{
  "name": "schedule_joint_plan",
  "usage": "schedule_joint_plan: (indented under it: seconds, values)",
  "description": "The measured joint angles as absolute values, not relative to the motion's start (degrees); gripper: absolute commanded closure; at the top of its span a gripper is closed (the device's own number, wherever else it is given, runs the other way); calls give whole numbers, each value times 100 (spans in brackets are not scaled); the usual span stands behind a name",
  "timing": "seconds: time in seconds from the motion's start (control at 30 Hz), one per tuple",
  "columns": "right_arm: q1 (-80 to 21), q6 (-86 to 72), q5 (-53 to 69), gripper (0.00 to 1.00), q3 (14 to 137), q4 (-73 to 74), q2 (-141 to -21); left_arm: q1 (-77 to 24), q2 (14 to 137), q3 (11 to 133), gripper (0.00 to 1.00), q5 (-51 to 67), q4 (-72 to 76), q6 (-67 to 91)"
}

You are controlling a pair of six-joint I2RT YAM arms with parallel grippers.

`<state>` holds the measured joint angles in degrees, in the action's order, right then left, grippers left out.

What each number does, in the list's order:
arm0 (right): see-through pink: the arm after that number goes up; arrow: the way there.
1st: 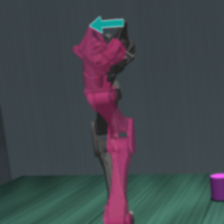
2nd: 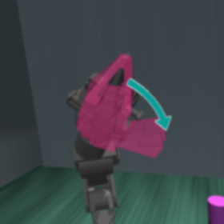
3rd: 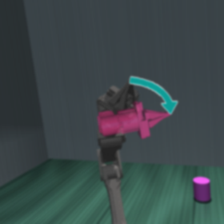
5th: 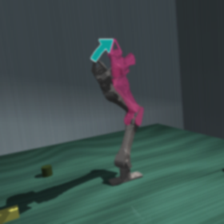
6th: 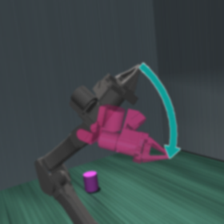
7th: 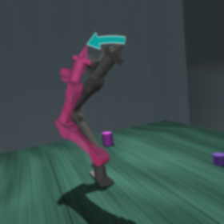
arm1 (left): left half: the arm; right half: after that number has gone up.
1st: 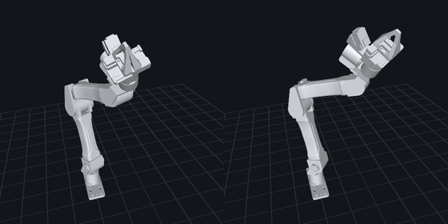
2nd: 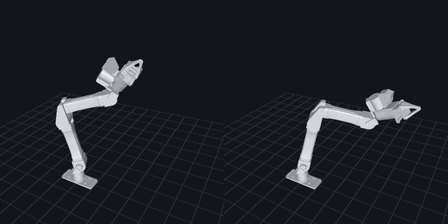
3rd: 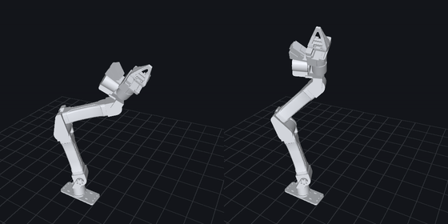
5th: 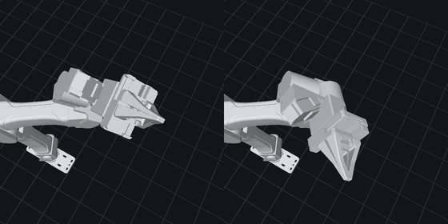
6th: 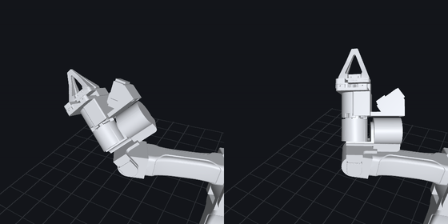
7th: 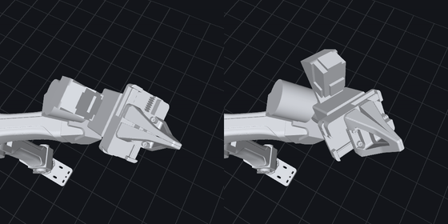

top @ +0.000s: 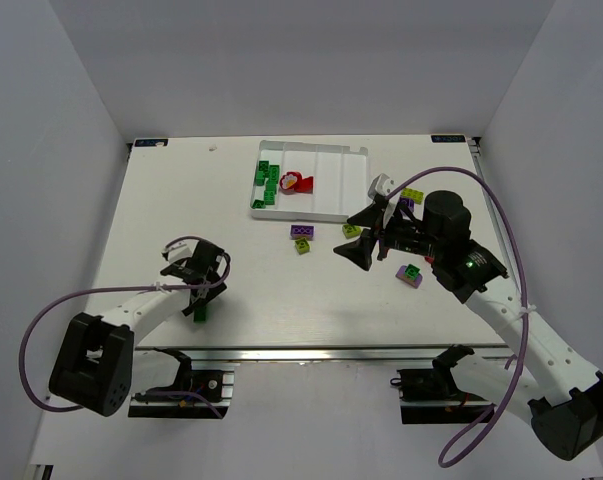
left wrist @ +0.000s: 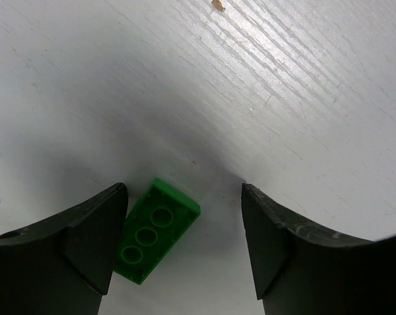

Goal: Sort the legos into containers by color

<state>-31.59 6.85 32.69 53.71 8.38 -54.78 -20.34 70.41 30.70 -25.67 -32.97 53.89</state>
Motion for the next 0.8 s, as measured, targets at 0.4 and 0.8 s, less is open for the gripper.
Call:
schedule_joint_plan:
  seconds: [0.4,0.8]
  values:
    - [-3157,681,3245,20,5354,827,-5472,-2550,7227,3260,21,-2285,-3498,5216]
    - [-3157,681,3225,20,5349,718,-5435,-2871,7487,3452,36,-2141,-3457,5116]
